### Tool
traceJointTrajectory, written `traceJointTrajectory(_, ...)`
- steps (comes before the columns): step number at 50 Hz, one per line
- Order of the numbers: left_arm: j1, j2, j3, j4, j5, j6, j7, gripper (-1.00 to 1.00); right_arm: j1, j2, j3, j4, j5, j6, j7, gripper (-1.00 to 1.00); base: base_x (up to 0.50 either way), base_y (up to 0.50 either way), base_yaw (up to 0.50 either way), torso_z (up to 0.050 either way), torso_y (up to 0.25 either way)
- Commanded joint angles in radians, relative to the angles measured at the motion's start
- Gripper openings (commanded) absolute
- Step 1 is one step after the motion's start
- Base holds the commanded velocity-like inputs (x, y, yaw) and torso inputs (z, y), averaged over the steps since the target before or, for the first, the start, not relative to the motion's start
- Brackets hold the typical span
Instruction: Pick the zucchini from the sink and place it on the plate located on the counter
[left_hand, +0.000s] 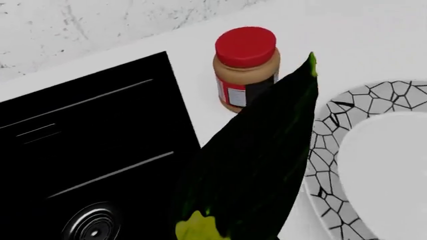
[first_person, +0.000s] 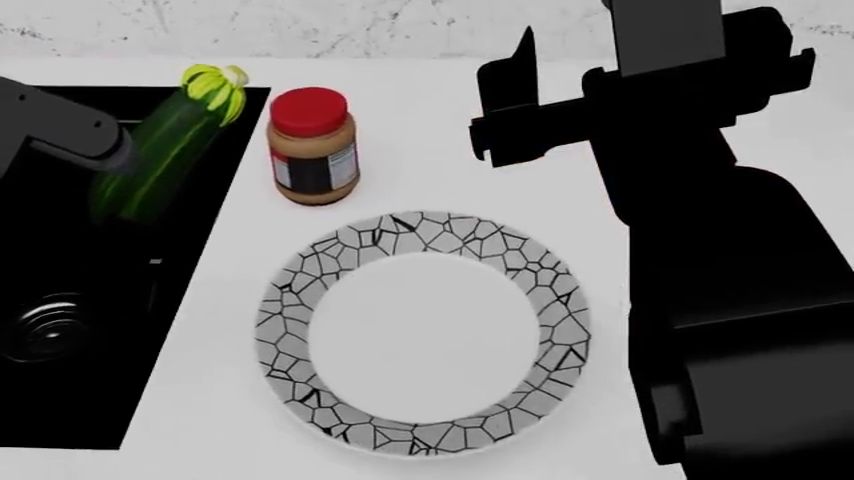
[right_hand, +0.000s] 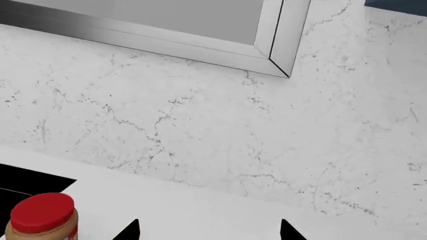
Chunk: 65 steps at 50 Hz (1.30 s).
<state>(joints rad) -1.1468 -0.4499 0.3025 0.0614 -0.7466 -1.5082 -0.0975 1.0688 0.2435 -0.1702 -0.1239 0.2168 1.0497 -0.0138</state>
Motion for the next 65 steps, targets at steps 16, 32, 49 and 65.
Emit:
traceJointTrajectory(16,-0.016,-0.004,0.017,-0.012,-0.029,0.048,-0.011,-1.0,-0.002,0.002,-0.005,-0.013,0.004,0.002,0.005,1.0,-0.05,-0.38,0.0,0.0,0.0)
traceJointTrajectory(32,-0.03,-0.012,0.045,-0.015,-0.055,0.0,-0.037,-1.0,-0.003,0.005,-0.009,-0.016,0.006,-0.003,0.014,1.0,0.03,-0.08,0.0,0.001,0.001)
traceJointTrajectory(49,-0.265,0.024,0.323,-0.243,-0.097,-0.027,0.034,-1.0,0.002,0.017,0.014,-0.031,0.013,0.008,0.027,1.0,0.0,0.0,0.0,0.0,0.001)
traceJointTrajectory(65,-0.455,0.114,0.641,-0.471,-0.031,0.033,0.262,-1.0,0.004,0.021,0.028,-0.01,0.016,-0.008,0.036,1.0,0.0,0.0,0.0,0.0,0.001)
